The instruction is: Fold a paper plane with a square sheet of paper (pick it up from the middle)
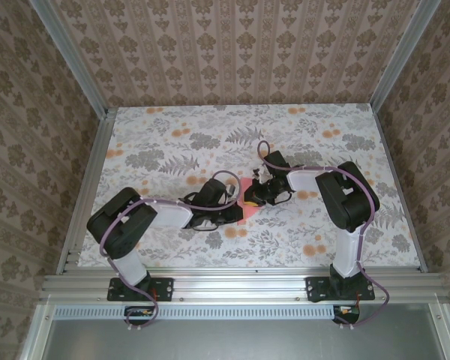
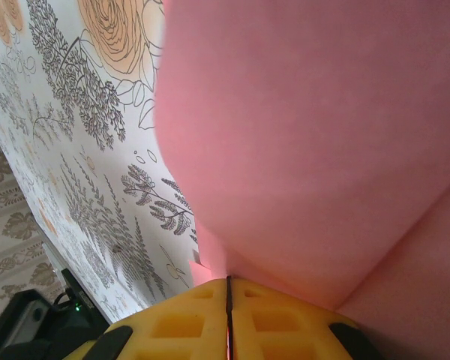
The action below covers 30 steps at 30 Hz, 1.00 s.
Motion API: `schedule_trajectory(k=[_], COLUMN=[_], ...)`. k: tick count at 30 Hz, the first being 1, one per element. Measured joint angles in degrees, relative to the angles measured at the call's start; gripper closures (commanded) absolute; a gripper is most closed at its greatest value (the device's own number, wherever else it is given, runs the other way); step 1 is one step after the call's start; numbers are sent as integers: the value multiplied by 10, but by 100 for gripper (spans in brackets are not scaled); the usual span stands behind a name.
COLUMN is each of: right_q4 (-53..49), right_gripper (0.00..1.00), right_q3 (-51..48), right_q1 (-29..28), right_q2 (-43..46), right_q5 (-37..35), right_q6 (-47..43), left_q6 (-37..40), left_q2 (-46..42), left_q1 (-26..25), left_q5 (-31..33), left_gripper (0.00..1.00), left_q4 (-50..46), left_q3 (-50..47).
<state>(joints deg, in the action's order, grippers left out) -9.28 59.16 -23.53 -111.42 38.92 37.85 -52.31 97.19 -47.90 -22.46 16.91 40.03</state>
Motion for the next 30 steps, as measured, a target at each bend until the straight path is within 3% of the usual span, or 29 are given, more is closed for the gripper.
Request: schedule_trajectory(k=[15, 30], right_q4=[0, 23], right_gripper=[89, 85], right_q3=[0, -28], right_q1=[0, -1], right_q2=[-1, 38], right_q5=[1, -4], right_q6=[0, 14], left_q6=[9, -22], left_q2=[45, 49], left_q1=[12, 19], left_q5=[-7, -13], left_gripper=[94, 96], left_q4=[1, 100], left_q3=[27, -22])
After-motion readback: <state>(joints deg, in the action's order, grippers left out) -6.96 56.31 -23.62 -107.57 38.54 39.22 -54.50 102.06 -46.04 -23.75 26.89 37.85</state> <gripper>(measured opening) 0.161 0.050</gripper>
